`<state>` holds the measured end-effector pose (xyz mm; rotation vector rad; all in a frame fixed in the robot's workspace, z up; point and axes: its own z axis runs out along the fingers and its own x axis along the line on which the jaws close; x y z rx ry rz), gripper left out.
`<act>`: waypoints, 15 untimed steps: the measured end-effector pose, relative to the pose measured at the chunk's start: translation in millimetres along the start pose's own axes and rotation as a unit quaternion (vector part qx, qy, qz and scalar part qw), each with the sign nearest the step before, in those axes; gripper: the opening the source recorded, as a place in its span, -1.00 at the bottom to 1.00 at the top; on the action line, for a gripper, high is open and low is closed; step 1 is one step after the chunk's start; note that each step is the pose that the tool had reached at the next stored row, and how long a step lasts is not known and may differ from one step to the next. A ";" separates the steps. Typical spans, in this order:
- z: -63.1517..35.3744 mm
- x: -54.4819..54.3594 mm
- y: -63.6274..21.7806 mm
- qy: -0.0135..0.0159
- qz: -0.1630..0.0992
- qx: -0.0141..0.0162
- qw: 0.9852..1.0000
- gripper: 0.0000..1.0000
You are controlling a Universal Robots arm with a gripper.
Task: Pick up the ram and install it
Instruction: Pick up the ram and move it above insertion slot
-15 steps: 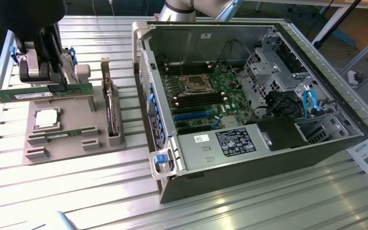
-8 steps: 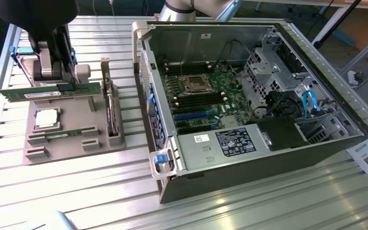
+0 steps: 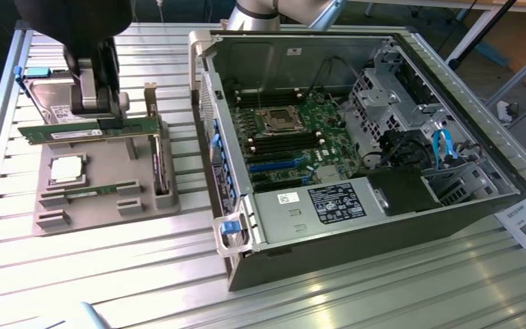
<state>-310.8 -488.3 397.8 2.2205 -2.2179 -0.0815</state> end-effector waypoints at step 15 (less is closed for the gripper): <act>-1.3 0.0 -32.5 0.000 0.000 0.000 1.000 -0.76</act>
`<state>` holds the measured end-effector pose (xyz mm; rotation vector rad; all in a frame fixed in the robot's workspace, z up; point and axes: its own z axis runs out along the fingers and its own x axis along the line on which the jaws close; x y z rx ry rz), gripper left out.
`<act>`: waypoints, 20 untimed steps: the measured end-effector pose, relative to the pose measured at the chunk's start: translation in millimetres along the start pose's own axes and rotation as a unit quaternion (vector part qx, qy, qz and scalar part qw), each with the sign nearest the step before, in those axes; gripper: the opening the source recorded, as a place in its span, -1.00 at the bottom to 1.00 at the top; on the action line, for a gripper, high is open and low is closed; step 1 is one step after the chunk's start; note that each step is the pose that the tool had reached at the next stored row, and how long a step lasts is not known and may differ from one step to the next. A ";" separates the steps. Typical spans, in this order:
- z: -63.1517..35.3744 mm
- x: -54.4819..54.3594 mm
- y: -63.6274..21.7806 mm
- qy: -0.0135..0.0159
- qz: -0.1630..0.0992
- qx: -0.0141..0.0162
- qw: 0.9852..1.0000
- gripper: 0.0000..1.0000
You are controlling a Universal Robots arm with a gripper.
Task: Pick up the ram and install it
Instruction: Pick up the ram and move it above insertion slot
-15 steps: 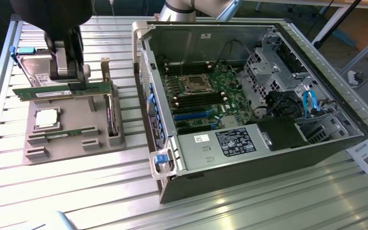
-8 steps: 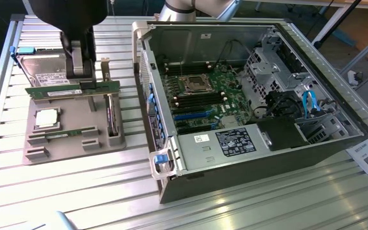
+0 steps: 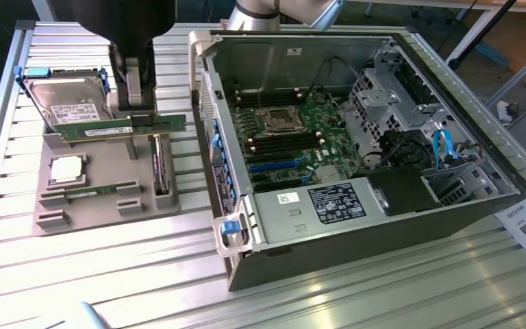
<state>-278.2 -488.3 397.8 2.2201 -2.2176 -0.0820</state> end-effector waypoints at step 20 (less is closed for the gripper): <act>-1.6 0.0 -42.9 0.000 0.000 0.000 1.000 -0.76</act>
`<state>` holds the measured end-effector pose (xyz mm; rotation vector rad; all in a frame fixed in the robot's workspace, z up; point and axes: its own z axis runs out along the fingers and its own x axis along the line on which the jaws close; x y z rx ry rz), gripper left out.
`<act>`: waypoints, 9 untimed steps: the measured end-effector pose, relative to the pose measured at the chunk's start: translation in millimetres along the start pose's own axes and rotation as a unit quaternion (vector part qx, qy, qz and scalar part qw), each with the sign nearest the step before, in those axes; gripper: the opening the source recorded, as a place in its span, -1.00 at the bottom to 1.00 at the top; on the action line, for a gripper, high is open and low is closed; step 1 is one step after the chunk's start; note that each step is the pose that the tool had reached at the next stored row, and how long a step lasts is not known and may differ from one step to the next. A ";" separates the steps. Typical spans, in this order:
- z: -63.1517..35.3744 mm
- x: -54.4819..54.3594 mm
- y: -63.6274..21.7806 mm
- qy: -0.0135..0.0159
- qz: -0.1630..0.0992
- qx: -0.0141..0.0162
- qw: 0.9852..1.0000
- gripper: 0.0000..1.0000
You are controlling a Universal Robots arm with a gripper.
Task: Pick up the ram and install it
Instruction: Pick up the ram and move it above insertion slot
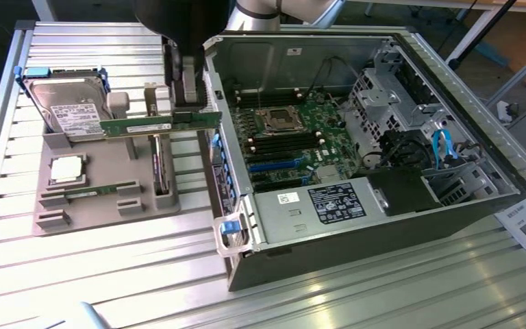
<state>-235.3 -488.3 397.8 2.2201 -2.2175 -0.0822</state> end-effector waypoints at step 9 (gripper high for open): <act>-0.9 0.0 -22.4 0.000 0.000 0.000 1.000 -0.76</act>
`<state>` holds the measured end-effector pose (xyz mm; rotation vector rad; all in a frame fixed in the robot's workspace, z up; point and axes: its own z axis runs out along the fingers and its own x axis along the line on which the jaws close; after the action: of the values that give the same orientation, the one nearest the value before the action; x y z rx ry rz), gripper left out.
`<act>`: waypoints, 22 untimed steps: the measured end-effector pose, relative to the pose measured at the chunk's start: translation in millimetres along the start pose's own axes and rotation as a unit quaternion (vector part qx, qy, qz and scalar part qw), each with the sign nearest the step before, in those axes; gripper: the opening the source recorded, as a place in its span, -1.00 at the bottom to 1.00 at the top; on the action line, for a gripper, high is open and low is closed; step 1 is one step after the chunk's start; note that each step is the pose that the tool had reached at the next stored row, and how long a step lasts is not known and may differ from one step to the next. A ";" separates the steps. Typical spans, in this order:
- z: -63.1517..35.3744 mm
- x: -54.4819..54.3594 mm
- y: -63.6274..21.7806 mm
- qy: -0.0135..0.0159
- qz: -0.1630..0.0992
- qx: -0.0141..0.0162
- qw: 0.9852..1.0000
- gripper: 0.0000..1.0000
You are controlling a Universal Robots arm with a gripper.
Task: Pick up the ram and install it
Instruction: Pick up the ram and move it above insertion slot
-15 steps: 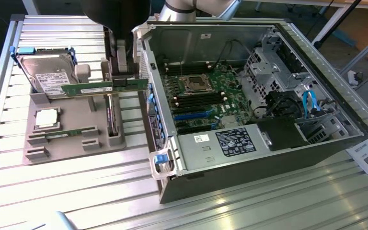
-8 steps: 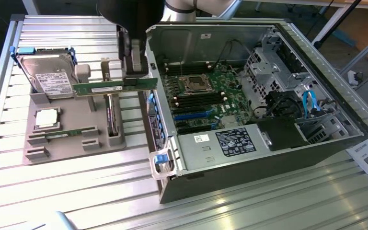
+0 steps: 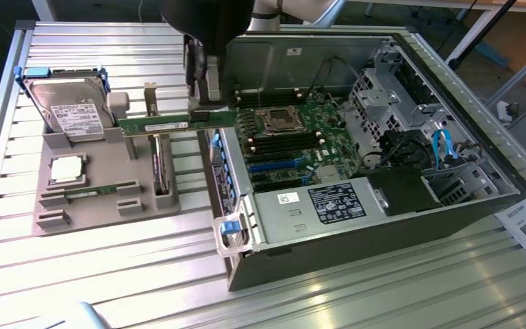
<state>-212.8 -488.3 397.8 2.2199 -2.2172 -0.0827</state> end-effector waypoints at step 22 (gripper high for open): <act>-2.5 0.0 -62.8 0.000 0.000 -0.001 1.000 -0.76</act>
<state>-150.0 -488.4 397.8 2.2191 -2.2164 -0.0843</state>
